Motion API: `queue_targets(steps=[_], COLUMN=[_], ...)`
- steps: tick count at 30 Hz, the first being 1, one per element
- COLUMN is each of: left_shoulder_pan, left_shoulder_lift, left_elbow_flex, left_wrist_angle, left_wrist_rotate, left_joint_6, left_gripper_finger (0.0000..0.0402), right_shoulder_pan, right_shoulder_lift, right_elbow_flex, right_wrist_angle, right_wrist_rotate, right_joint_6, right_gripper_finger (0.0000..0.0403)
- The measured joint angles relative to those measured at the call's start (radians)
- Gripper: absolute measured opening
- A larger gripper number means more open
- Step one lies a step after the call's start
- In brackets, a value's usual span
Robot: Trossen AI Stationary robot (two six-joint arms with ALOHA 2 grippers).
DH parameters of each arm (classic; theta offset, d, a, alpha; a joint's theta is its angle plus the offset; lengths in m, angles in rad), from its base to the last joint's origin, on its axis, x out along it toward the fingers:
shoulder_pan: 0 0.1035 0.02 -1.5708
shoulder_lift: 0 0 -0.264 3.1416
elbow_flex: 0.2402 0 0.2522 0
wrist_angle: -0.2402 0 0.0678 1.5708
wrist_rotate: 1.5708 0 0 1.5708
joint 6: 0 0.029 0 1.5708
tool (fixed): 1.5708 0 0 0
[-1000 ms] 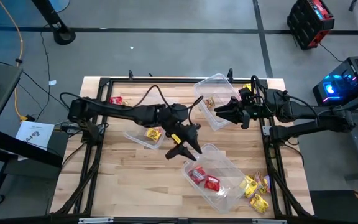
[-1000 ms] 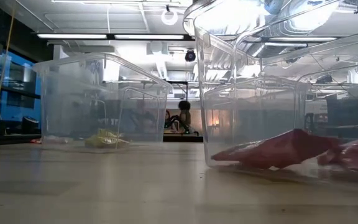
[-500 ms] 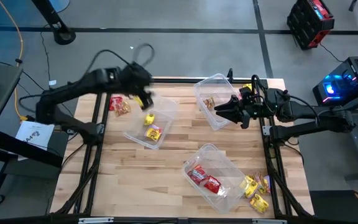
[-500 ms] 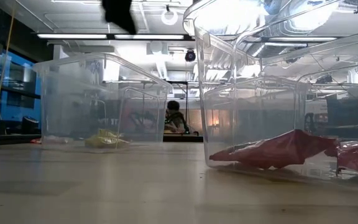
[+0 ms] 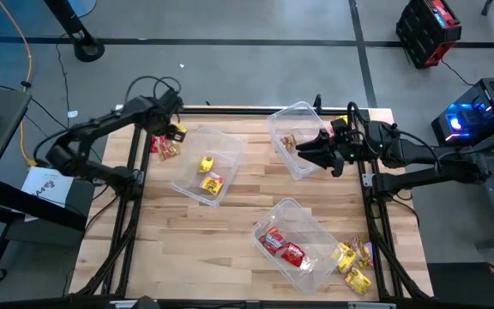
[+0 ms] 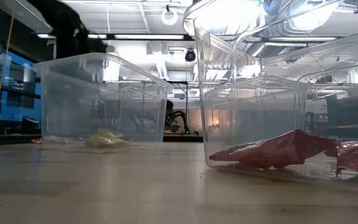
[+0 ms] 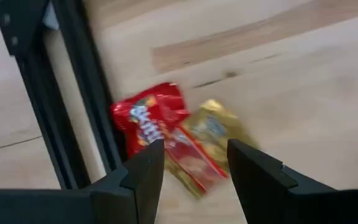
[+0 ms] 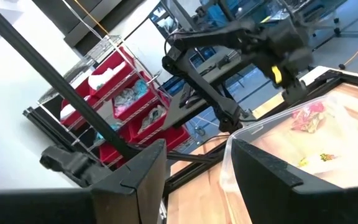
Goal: Sort candy
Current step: Put the red candy into the bottom right transparent bin
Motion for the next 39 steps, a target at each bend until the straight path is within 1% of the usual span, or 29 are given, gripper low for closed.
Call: queue_targets(steps=[3,5,8,11,17,19,21,26,30,32,33,35,38,39], left_shoulder_pan=[0.018,-0.005,-0.016,-0.001,0.000,0.002,0.005,0.019,0.030,0.031,0.032,0.032,0.008,-0.002], left_shoulder_lift=[0.050,0.070,0.109,0.144,0.198,0.210,0.217,0.216,0.215,0.215,0.215,0.218,0.215,0.205], left_elbow_flex=[-0.051,-0.054,-0.061,-0.059,-0.061,-0.077,-0.103,-0.180,-0.209,-0.212,-0.213,-0.216,-0.217,-0.217], left_wrist_angle=[0.050,0.100,0.154,0.204,0.221,0.221,0.211,0.263,0.307,0.317,0.321,0.346,0.383,0.406], left_wrist_rotate=[-0.062,-0.140,-0.196,-0.201,-0.208,-0.188,-0.175,-0.199,-0.207,-0.208,-0.205,-0.187,-0.156,-0.128], left_joint_6=[-0.003,-0.060,-0.169,-0.332,-0.521,-0.639,-0.720,-0.829,-0.834,-0.808,-0.792,-0.772,-0.733,-0.712], left_gripper_finger=[0.0167,0.0167,0.0167,0.0167,0.0167,0.0167,0.0167,0.0167,0.0165,0.0153,0.0140,0.0102,0.0027,0.0017], right_shoulder_pan=[-0.008,-0.012,-0.015,-0.015,-0.015,-0.015,-0.015,-0.015,-0.015,-0.015,-0.015,-0.015,-0.015,-0.015], right_shoulder_lift=[0.000,0.000,0.000,0.000,0.000,0.000,0.000,0.000,0.000,0.000,0.000,0.000,0.000,0.000], right_elbow_flex=[0.000,0.000,0.000,0.000,0.000,0.000,0.000,0.000,0.000,0.000,0.000,0.000,0.000,0.000], right_wrist_angle=[0.000,-0.001,-0.004,-0.012,-0.030,-0.040,-0.053,-0.084,-0.099,-0.109,-0.111,-0.116,-0.131,-0.134], right_wrist_rotate=[0.000,0.000,0.000,-0.001,-0.002,-0.004,-0.004,-0.004,-0.004,-0.005,-0.007,-0.008,-0.008,-0.008], right_joint_6=[-0.007,-0.007,-0.007,-0.007,-0.007,-0.009,-0.024,-0.027,-0.033,-0.032,-0.031,-0.031,-0.031,-0.030], right_gripper_finger=[0.0177,0.0177,0.0177,0.0177,0.0177,0.0177,0.0177,0.0177,0.0177,0.0177,0.0177,0.0177,0.0177,0.0177])
